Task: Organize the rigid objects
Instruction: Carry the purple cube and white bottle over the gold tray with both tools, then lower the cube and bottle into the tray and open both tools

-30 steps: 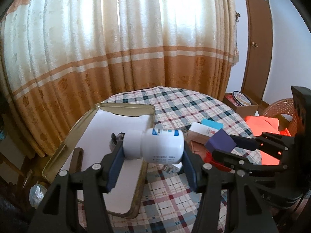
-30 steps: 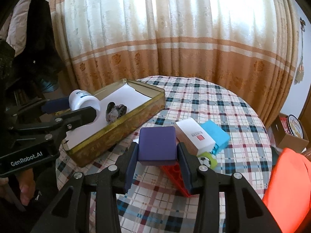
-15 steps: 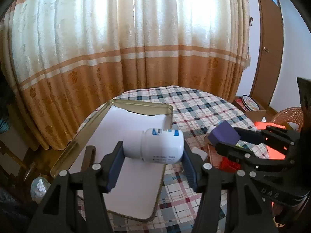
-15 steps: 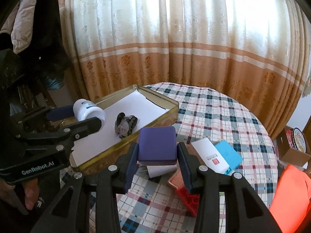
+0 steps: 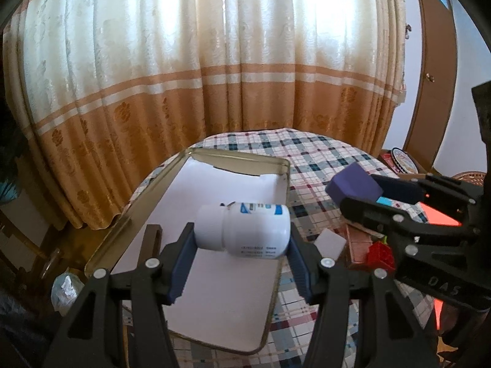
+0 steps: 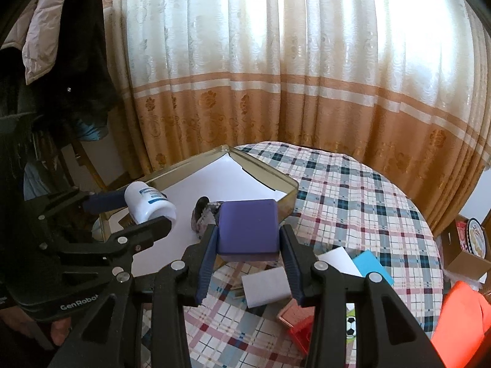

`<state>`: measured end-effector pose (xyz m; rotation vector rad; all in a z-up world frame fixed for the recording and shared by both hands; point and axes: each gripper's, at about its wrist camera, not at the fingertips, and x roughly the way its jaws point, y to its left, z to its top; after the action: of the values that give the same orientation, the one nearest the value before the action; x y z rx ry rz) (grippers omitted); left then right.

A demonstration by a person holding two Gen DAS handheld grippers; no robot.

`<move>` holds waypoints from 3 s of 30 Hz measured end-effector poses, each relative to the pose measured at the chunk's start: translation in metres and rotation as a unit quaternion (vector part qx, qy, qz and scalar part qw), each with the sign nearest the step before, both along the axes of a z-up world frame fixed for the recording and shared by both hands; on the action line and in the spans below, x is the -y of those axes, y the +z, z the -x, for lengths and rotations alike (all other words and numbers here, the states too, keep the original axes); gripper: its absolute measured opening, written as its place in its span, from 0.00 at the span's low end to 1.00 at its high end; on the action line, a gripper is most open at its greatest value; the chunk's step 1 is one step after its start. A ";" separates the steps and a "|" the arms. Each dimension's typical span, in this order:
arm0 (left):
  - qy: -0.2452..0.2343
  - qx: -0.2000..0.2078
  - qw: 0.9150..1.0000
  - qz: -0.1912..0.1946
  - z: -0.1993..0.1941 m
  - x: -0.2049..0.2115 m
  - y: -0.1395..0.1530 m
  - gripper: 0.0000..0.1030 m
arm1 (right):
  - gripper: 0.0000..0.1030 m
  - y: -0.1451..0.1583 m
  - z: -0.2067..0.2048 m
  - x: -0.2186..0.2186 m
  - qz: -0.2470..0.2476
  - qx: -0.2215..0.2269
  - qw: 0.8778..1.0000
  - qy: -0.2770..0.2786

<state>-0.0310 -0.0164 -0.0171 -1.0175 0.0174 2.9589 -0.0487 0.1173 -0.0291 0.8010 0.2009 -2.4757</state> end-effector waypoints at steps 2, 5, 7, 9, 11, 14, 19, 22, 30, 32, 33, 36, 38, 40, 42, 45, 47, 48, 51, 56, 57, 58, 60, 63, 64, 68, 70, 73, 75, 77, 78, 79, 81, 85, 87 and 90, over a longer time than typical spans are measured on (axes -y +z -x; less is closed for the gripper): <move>0.006 0.004 1.000 -0.001 0.002 0.004 -0.002 0.55 | 0.42 0.000 0.002 0.004 0.000 0.001 1.000 0.003; 0.015 0.007 1.000 -0.003 0.004 0.011 -0.004 0.55 | 0.42 -0.002 0.003 0.010 -0.003 0.003 1.000 0.008; 0.020 0.008 1.000 -0.004 0.005 0.015 -0.004 0.55 | 0.42 -0.003 0.005 0.013 -0.005 0.005 1.000 0.011; 0.025 0.010 1.000 -0.004 0.006 0.019 -0.005 0.55 | 0.42 -0.004 0.007 0.017 -0.005 0.007 1.000 0.013; 0.031 0.014 0.999 -0.005 0.008 0.024 -0.007 0.55 | 0.42 -0.006 0.009 0.021 -0.007 0.009 1.000 0.016; 0.038 0.018 0.999 -0.008 0.010 0.029 -0.008 0.55 | 0.42 -0.007 0.013 0.027 -0.009 0.011 1.000 0.021; 0.047 0.024 0.999 -0.009 0.014 0.035 -0.011 0.55 | 0.42 -0.009 0.019 0.037 -0.015 0.013 0.999 0.029; 0.053 0.030 0.998 -0.011 0.016 0.040 -0.013 0.55 | 0.42 -0.011 0.022 0.044 -0.019 0.014 0.999 0.033; 0.064 0.037 0.997 -0.014 0.018 0.049 -0.016 0.55 | 0.42 -0.018 0.028 0.054 -0.026 0.022 0.999 0.040; 0.067 0.039 0.997 -0.015 0.020 0.052 -0.017 0.55 | 0.42 -0.021 0.030 0.056 -0.028 0.025 0.998 0.041; 0.070 0.040 0.997 -0.016 0.020 0.054 -0.018 0.55 | 0.42 -0.022 0.031 0.057 -0.028 0.025 0.998 0.041; 0.075 0.043 0.996 -0.018 0.021 0.060 -0.019 0.55 | 0.42 -0.024 0.033 0.060 -0.030 0.028 0.998 0.043; 0.079 0.044 0.996 -0.020 0.022 0.064 -0.020 0.55 | 0.42 -0.024 0.034 0.061 -0.031 0.029 0.998 0.044; 0.083 0.045 0.995 -0.021 0.022 0.067 -0.020 0.55 | 0.42 -0.024 0.036 0.062 -0.032 0.028 0.998 0.045; 0.085 0.046 0.995 -0.022 0.023 0.069 -0.021 0.55 | 0.42 -0.024 0.039 0.064 -0.033 0.028 0.998 0.046; 0.086 0.046 0.995 -0.022 0.023 0.071 -0.021 0.55 | 0.42 -0.023 0.042 0.067 -0.035 0.027 0.998 0.048; 0.087 0.045 0.995 -0.022 0.024 0.072 -0.020 0.55 | 0.42 -0.021 0.045 0.071 -0.037 0.024 0.998 0.052; 0.088 0.045 0.995 -0.022 0.023 0.073 -0.019 0.55 | 0.42 -0.020 0.045 0.073 -0.038 0.023 0.998 0.054; 0.091 0.045 0.995 -0.023 0.024 0.077 -0.018 0.55 | 0.42 -0.017 0.049 0.079 -0.043 0.018 0.997 0.060; 0.093 0.054 0.994 -0.019 0.028 0.082 -0.022 0.55 | 0.42 -0.017 0.056 0.093 -0.045 0.019 0.996 0.071; 0.094 0.059 0.994 -0.020 0.029 0.082 -0.023 0.55 | 0.42 -0.018 0.058 0.095 -0.044 0.022 0.996 0.072; 0.094 0.062 0.993 -0.022 0.029 0.083 -0.025 0.55 | 0.42 -0.020 0.060 0.098 -0.046 0.023 0.996 0.074; 0.094 0.064 0.993 -0.022 0.030 0.084 -0.026 0.55 | 0.42 -0.024 0.062 0.103 -0.050 0.028 0.995 0.076; 0.097 0.065 0.993 -0.022 0.031 0.085 -0.026 0.55 | 0.42 -0.029 0.066 0.107 -0.053 0.034 0.995 0.078; 0.099 0.066 0.993 -0.020 0.031 0.086 -0.026 0.55 | 0.42 -0.030 0.067 0.108 -0.053 0.035 0.995 0.078; 0.104 0.077 0.991 -0.024 0.033 0.089 -0.034 0.55 | 0.42 -0.037 0.074 0.112 -0.055 0.044 0.994 0.079; 0.101 0.080 0.991 -0.023 0.033 0.087 -0.036 0.55 | 0.42 -0.040 0.077 0.113 -0.055 0.048 0.994 0.079; 0.096 0.083 0.992 -0.019 0.032 0.083 -0.038 0.55 | 0.42 -0.043 0.080 0.115 -0.055 0.051 0.994 0.080; 0.095 0.086 0.992 -0.020 0.032 0.083 -0.040 0.55 | 0.42 -0.044 0.081 0.116 -0.054 0.053 0.994 0.079; 0.098 0.088 0.991 -0.021 0.033 0.084 -0.042 0.55 | 0.42 -0.045 0.083 0.117 -0.052 0.056 0.994 0.079; 0.101 0.089 0.991 -0.019 0.034 0.085 -0.042 0.55 | 0.42 -0.045 0.083 0.118 -0.052 0.057 0.994 0.079; 0.105 0.091 0.990 -0.018 0.035 0.087 -0.043 0.55 | 0.42 -0.046 0.084 0.118 -0.052 0.058 0.994 0.081; 0.112 0.096 0.989 -0.022 0.036 0.092 -0.046 0.55 | 0.42 -0.047 0.083 0.120 -0.051 0.060 0.993 0.083; 0.117 0.094 0.988 -0.025 0.036 0.098 -0.047 0.55 | 0.42 -0.049 0.079 0.119 -0.047 0.065 0.993 0.085; 0.119 0.093 0.988 -0.023 0.036 0.099 -0.047 0.55 | 0.42 -0.049 0.078 0.121 -0.048 0.065 0.993 0.086; 0.127 0.094 0.987 -0.027 0.036 0.106 -0.047 0.55 | 0.42 -0.049 0.077 0.124 -0.049 0.066 0.993 0.089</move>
<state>-0.0672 -0.1226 -0.0644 -1.3821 -0.2091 3.0459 -0.1252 -0.0065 -0.0779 0.9428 0.3328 -2.2520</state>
